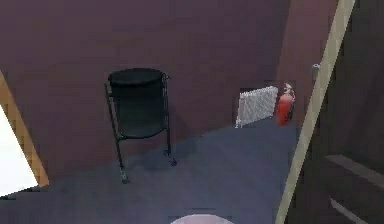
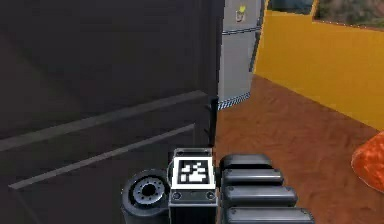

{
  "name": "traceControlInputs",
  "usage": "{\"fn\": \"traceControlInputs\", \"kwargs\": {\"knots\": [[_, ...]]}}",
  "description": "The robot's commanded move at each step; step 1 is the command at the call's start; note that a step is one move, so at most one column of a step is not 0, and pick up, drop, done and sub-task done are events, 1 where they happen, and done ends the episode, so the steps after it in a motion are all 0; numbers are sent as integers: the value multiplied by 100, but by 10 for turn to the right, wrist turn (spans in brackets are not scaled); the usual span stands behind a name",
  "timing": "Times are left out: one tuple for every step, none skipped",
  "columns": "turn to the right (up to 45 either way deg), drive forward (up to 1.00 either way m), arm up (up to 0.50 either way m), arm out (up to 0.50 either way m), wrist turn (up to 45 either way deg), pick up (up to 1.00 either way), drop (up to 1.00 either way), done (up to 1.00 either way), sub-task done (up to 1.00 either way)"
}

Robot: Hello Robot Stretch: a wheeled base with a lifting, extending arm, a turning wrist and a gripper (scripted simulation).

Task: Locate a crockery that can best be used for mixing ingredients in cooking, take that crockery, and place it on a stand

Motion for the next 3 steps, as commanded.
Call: {"fn": "traceControlInputs", "kwargs": {"knots": [[0,50,0,0,0,0,0,0,0],[-450,0,0,0,0,0,0,0,0],[-270,0,0,0,0,0,0,0,0]]}}
